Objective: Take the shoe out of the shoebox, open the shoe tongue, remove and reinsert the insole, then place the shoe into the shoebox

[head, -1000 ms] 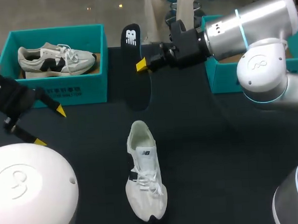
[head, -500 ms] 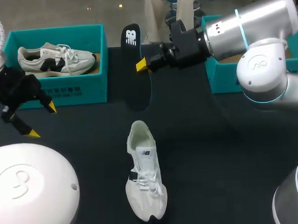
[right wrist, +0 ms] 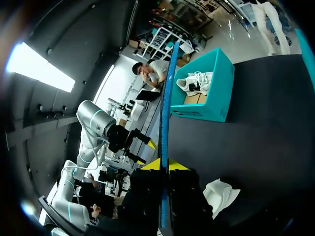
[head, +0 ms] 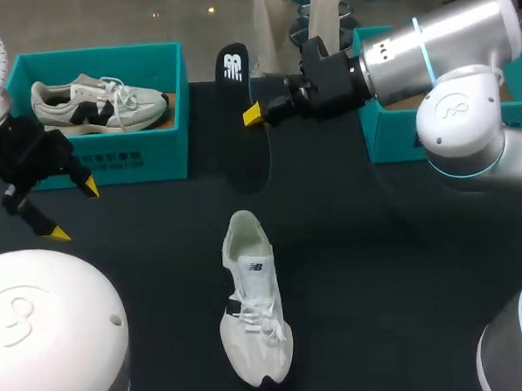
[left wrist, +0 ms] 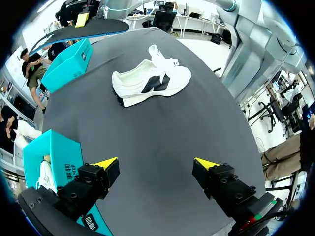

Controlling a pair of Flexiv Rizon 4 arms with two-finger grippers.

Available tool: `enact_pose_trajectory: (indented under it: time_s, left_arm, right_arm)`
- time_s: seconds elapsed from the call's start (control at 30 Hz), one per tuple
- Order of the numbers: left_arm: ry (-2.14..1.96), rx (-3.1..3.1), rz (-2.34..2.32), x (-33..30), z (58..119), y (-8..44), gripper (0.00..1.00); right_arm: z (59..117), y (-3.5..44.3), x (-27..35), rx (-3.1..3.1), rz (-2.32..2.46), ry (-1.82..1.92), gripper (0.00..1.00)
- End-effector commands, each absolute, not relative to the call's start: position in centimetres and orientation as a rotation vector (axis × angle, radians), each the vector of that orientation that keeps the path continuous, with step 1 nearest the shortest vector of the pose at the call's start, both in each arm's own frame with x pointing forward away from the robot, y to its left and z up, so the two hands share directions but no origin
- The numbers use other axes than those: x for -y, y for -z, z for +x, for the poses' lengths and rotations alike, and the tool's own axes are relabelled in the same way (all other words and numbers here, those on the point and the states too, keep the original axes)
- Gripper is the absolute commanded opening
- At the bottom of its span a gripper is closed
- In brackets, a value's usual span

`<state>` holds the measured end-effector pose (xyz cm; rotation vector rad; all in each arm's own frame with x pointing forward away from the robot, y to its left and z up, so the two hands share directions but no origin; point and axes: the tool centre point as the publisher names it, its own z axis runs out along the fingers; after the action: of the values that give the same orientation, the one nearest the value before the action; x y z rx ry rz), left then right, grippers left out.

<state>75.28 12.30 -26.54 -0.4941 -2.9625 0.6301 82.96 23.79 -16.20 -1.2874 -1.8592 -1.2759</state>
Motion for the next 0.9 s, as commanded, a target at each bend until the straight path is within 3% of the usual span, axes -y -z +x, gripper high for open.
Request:
enact_pose_trajectory:
  time_s: [0.03, 0.9]
  left_arm:
    - [-0.627, 2.964, -0.495, -12.3, 75.2, 26.5, 1.00]
    - [-0.627, 2.964, -0.495, -12.3, 75.2, 26.5, 1.00]
  right_arm:
    - [84.2, 17.9, -24.0, 1.863, -1.256, 1.298, 0.00]
    - [81.4, 24.7, -25.5, 1.801, -1.336, 1.281, 0.00]
